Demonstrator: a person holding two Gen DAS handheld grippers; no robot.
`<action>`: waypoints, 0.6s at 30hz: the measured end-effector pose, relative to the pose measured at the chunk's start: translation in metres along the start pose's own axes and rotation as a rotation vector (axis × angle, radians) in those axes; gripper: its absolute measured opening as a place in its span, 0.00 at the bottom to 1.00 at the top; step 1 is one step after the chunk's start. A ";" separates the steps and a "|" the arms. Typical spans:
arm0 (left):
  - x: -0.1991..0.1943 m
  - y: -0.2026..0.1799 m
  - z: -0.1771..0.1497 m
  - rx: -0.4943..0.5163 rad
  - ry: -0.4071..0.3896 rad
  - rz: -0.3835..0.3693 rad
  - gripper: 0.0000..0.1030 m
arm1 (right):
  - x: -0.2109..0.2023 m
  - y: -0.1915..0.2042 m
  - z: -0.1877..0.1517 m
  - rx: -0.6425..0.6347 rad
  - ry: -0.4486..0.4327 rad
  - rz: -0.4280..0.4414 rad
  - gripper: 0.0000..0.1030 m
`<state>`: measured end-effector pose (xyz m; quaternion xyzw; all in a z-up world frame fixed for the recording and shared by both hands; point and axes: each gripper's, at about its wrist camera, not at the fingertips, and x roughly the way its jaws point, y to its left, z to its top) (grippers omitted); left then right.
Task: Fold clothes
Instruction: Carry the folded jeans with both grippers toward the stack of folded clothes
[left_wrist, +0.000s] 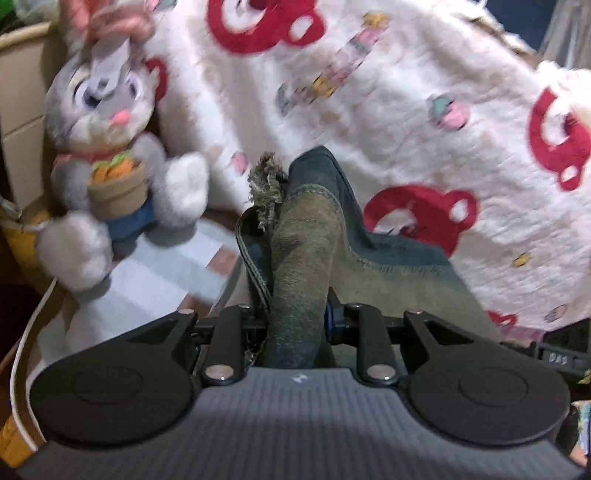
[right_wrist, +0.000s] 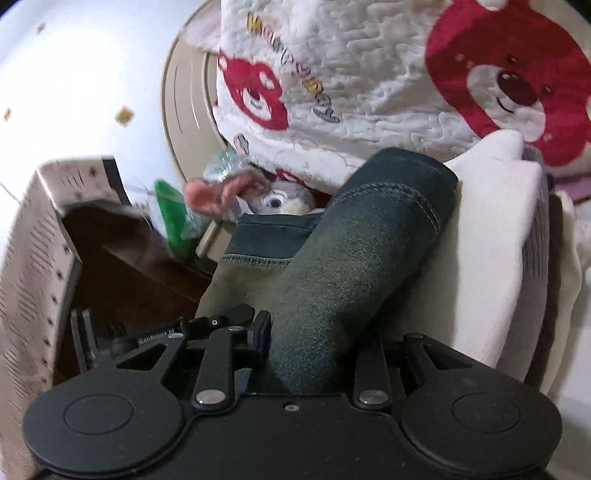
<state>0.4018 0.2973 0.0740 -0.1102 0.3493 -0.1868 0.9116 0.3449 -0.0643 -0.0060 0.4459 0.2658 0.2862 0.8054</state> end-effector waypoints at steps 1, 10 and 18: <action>-0.002 -0.001 0.002 0.013 -0.008 -0.005 0.22 | -0.002 0.003 0.000 0.021 -0.010 0.018 0.33; 0.044 -0.002 -0.019 0.015 0.058 0.029 0.25 | 0.003 0.017 -0.013 -0.358 -0.033 -0.244 0.39; 0.055 -0.003 -0.022 0.035 0.074 0.042 0.31 | -0.034 -0.024 -0.030 -0.095 -0.047 -0.218 0.50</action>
